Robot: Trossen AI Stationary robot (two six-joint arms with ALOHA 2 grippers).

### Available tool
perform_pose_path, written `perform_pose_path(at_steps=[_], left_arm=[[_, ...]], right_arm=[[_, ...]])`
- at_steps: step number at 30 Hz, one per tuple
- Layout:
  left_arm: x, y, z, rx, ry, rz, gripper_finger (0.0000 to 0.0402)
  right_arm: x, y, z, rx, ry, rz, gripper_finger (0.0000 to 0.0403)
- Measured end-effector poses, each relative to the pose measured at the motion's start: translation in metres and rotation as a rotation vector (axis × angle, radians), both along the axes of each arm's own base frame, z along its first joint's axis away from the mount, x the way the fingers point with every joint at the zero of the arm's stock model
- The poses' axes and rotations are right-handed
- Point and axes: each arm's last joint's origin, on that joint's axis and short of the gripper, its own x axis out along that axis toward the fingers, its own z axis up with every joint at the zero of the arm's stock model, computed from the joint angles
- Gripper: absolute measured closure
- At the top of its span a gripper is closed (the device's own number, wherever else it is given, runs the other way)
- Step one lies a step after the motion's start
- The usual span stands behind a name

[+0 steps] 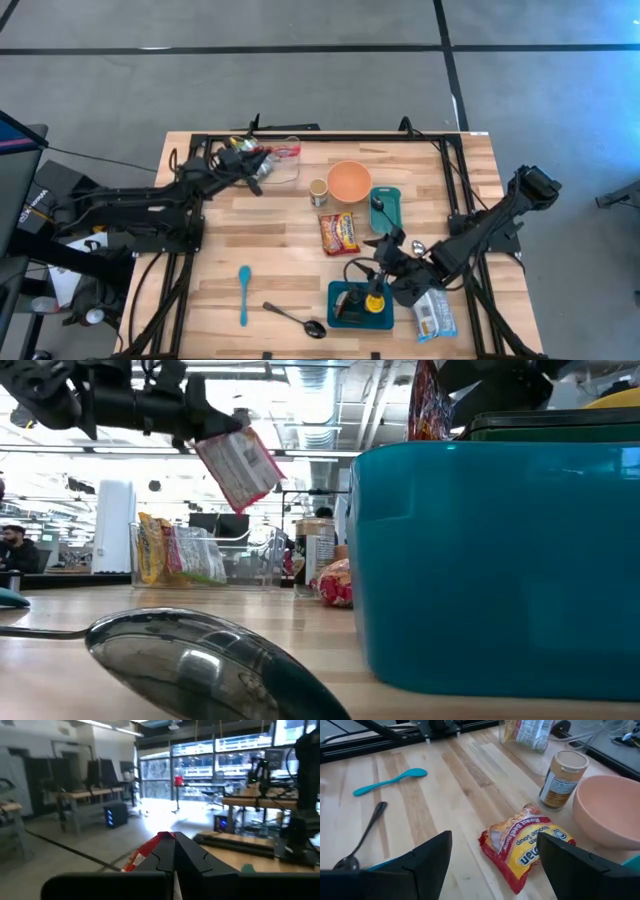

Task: Pick & Place Food Item
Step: Put the orange noodle pack into the transparent bin

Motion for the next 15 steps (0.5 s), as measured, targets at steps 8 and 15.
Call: perform_pose_path(at_steps=[8, 15], left_arm=[[0.002, 0.023, 0.006, -0.121, 0.166, -0.066, 0.0401], [0.005, 0.042, 0.017, -0.179, 0.239, -0.108, 0.0401]], right_arm=[[0.004, -0.006, 0.000, -0.034, 0.019, -0.005, 0.0117], [0.004, -0.008, 0.000, -0.061, 0.035, 0.004, 0.0117]])
